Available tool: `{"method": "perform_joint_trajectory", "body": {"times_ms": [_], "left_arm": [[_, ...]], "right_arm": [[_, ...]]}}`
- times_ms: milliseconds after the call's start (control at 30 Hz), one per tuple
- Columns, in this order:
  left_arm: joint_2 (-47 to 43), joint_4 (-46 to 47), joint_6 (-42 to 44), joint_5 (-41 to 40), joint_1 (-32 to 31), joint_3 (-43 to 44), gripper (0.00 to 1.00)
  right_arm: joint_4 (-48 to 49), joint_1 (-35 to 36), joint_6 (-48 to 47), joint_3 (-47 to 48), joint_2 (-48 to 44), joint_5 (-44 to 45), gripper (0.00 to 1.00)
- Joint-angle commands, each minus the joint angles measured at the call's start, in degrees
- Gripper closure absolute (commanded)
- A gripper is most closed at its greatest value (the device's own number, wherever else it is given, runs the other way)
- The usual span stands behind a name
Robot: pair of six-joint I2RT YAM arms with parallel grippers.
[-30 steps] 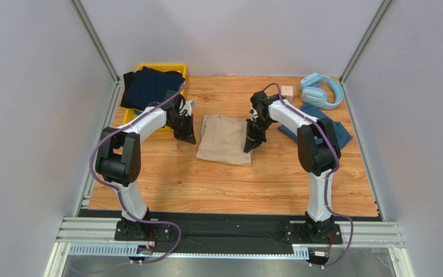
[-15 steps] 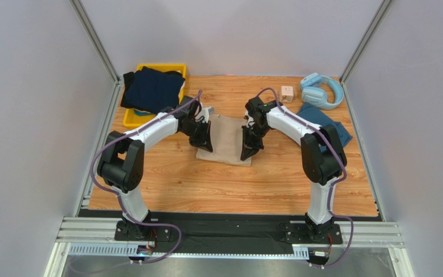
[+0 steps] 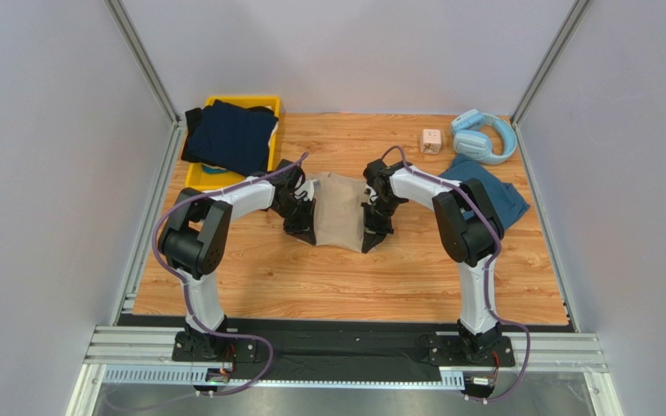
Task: Fold and stack the t-shirts
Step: Smooth out wrinkles on the folded tshirt
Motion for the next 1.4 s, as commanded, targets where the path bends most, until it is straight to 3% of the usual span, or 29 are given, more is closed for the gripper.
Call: {"method": "perform_joint_trajectory", "body": {"times_ms": [0,433,767,1000,1167,1367], "left_arm": [[0.73,0.95,0.20,-2.71,0.47,-0.48,1.00],[1.18,-0.19,2.31,-2.45,4.87,-2.60,1.00],[-1.10,-4.14,2.93,-2.02,5.13,-0.05,1.00],[-7.61,-8.27,2.14,-0.34,5.39,9.34,0.97],[0.63,-9.77,1.35,1.95,5.39,24.19,0.94],[16.37,-14.17,2.49,2.56,5.39,41.60,0.97]], "right_arm": [[1.54,-1.22,-1.20,-1.74,0.56,5.12,0.96],[0.83,-4.04,-2.52,-10.00,-5.41,6.35,0.97],[-5.75,-5.26,-4.62,-3.16,-11.92,4.68,0.96],[-12.52,-8.95,-6.30,16.43,-10.53,4.50,0.92],[-16.91,-10.27,-5.95,36.52,3.68,4.50,0.93],[-16.57,-11.33,-3.75,47.56,15.84,1.61,0.93]]}}
